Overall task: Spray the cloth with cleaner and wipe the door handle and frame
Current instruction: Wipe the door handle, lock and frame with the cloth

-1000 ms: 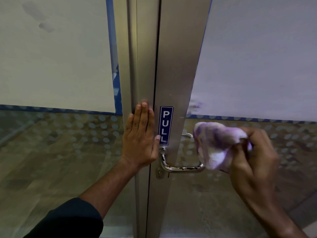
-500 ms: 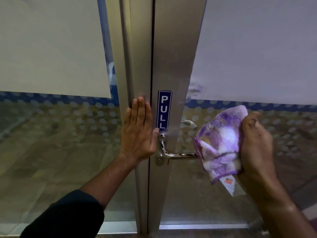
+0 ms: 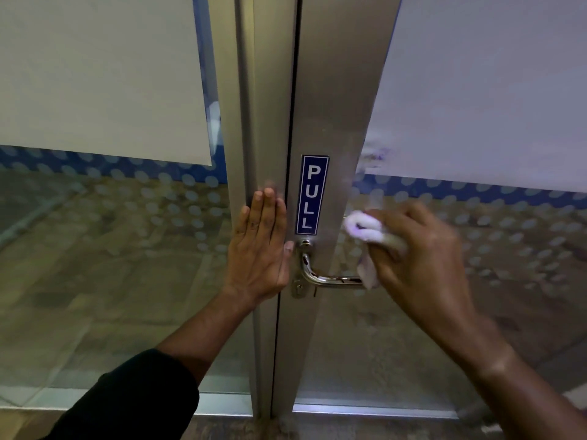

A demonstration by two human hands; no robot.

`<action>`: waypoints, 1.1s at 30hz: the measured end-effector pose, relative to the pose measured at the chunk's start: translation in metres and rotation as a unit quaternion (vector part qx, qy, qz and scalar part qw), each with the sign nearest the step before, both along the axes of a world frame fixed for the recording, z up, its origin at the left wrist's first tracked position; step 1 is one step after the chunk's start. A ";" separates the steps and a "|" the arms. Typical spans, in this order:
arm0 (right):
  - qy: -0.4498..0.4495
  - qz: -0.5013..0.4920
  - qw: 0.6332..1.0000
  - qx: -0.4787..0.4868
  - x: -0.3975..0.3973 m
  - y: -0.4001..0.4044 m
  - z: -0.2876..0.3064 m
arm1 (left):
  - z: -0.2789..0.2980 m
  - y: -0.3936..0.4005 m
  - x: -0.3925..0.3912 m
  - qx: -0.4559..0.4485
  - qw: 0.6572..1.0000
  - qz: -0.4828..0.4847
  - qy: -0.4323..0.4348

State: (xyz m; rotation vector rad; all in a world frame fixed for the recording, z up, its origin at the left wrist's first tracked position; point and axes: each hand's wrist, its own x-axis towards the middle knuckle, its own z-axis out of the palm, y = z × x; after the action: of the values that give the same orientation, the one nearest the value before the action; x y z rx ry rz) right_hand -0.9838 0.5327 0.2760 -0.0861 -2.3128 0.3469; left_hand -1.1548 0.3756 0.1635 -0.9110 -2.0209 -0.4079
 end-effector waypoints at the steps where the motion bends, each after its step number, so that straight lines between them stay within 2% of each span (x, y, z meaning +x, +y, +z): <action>1: -0.018 0.011 1.000 0.006 -0.008 -0.006 -0.006 | -0.001 0.000 0.000 -0.001 1.000 -0.002 0.004; 3: -0.038 0.030 0.998 0.026 -0.024 -0.015 -0.015 | -0.002 -0.001 -0.001 -0.004 1.000 -0.003 0.012; 8: -0.094 0.000 0.988 0.122 -0.055 -0.029 -0.027 | -0.002 -0.004 -0.003 -0.004 1.000 -0.016 0.019; 12: -0.154 0.053 0.977 0.141 -0.067 -0.037 -0.029 | -0.002 -0.005 -0.006 -0.003 0.999 -0.021 0.030; 24: -0.288 0.036 0.894 0.341 -0.082 -0.048 -0.008 | -0.002 -0.010 -0.006 -0.021 0.999 -0.025 0.018; 29: -0.346 0.044 0.880 0.323 -0.084 -0.044 0.011 | 0.001 -0.012 -0.004 -0.038 0.999 -0.018 0.012; 31: -0.358 0.025 0.894 0.267 -0.074 -0.030 0.022 | 0.002 -0.013 -0.004 -0.034 0.999 -0.023 0.018; 33: -0.329 0.006 0.918 0.221 -0.063 -0.016 0.032 | 0.002 -0.011 -0.004 -0.023 0.999 -0.024 0.018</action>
State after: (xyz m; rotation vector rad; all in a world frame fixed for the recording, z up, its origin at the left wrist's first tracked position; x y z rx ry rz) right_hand -1.0471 0.5170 0.3083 0.0465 -2.9989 -0.2556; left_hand -1.1585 0.3642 0.1657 -0.9896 -1.9865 -0.3698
